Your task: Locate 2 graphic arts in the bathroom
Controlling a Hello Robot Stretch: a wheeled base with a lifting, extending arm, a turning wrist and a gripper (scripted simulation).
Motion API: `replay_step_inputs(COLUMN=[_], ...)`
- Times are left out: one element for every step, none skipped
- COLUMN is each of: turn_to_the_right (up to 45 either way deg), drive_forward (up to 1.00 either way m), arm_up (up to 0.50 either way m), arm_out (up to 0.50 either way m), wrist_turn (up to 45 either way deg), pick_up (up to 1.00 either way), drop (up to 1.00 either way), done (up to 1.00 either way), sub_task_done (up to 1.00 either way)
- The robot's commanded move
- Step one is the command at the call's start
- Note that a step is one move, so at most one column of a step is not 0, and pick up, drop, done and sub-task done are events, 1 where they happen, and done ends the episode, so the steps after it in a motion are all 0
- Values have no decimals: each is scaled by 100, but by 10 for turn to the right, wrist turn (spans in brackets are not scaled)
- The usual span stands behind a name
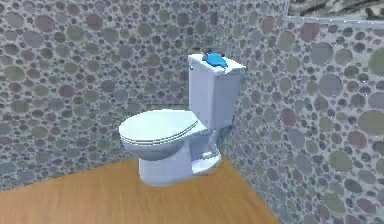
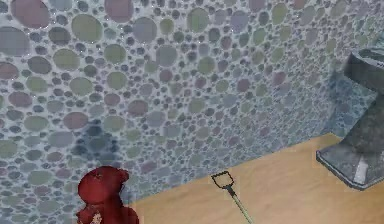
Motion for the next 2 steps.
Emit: replay_step_inputs(turn_to_the_right=[-450, -120], drive_forward=[0, 0], arm_up=[0, 0], arm_out=[0, 0], wrist_turn=[0, 0], pick_up=[0, 0], drop=[0, 0], done=[0, 0], sub_task_done=[0, 0])
